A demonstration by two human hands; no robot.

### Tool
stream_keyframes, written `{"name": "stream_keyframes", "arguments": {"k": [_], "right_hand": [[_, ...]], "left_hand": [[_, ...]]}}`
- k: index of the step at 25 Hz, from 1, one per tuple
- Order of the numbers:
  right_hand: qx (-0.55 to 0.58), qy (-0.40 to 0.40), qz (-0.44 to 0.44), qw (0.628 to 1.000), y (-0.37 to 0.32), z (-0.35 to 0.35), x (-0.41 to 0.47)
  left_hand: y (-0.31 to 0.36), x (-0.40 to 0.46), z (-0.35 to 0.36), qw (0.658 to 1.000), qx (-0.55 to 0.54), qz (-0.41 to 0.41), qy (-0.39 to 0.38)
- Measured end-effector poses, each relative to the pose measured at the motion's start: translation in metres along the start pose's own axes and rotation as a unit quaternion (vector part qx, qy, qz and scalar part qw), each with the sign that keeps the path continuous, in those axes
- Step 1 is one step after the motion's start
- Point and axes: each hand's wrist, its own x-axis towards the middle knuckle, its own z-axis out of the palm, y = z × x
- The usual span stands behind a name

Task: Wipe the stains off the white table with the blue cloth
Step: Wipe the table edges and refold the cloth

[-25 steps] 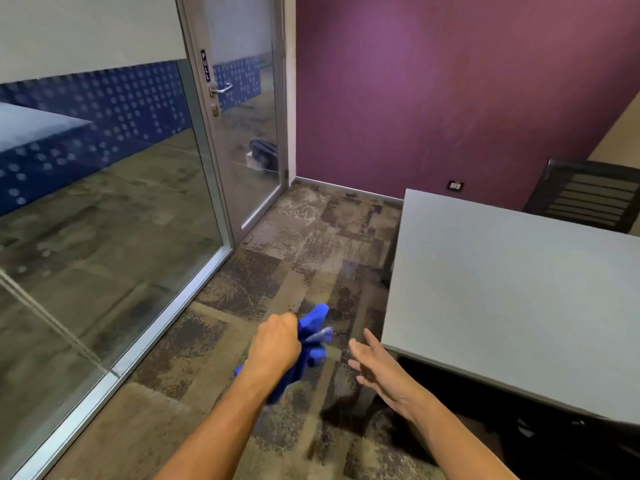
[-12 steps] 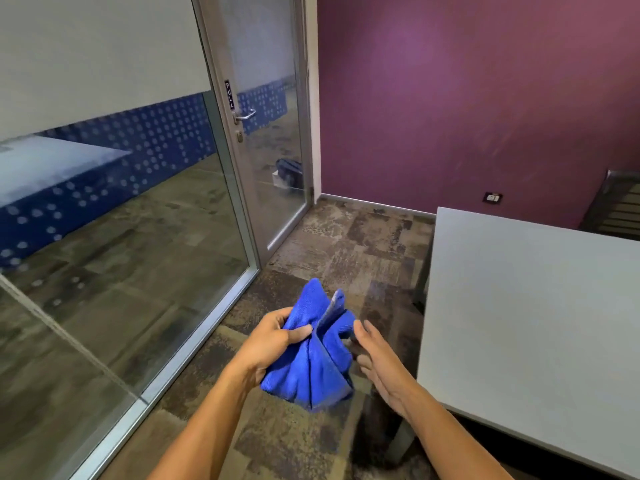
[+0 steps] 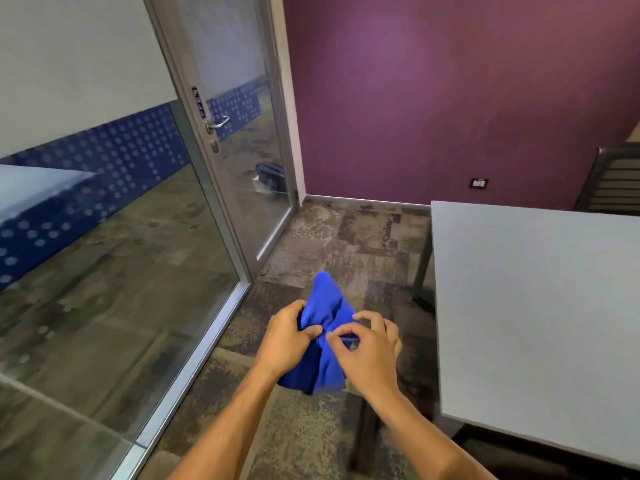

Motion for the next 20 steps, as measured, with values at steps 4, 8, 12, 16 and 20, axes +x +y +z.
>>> {"name": "stream_keyframes", "arguments": {"k": [4, 8, 12, 16, 20], "right_hand": [[0.148, 0.04, 0.153, 0.976, -0.013, 0.02, 0.02], [0.208, 0.031, 0.245, 0.947, -0.02, 0.032, 0.027], [0.402, -0.12, 0.245, 0.874, -0.042, 0.059, 0.03], [0.648, -0.212, 0.176, 0.71, -0.062, 0.083, 0.022], [0.737, -0.195, 0.189, 0.62, -0.063, 0.083, 0.013]], "left_hand": [[-0.027, 0.034, -0.043, 0.986, -0.162, -0.045, 0.001], [-0.053, 0.063, -0.083, 0.919, -0.376, -0.111, -0.051], [-0.063, 0.074, -0.106, 0.877, -0.438, -0.073, -0.185], [-0.058, 0.078, -0.115, 0.813, -0.5, -0.056, -0.293], [-0.05, 0.081, -0.119, 0.765, -0.535, -0.05, -0.354]]}}
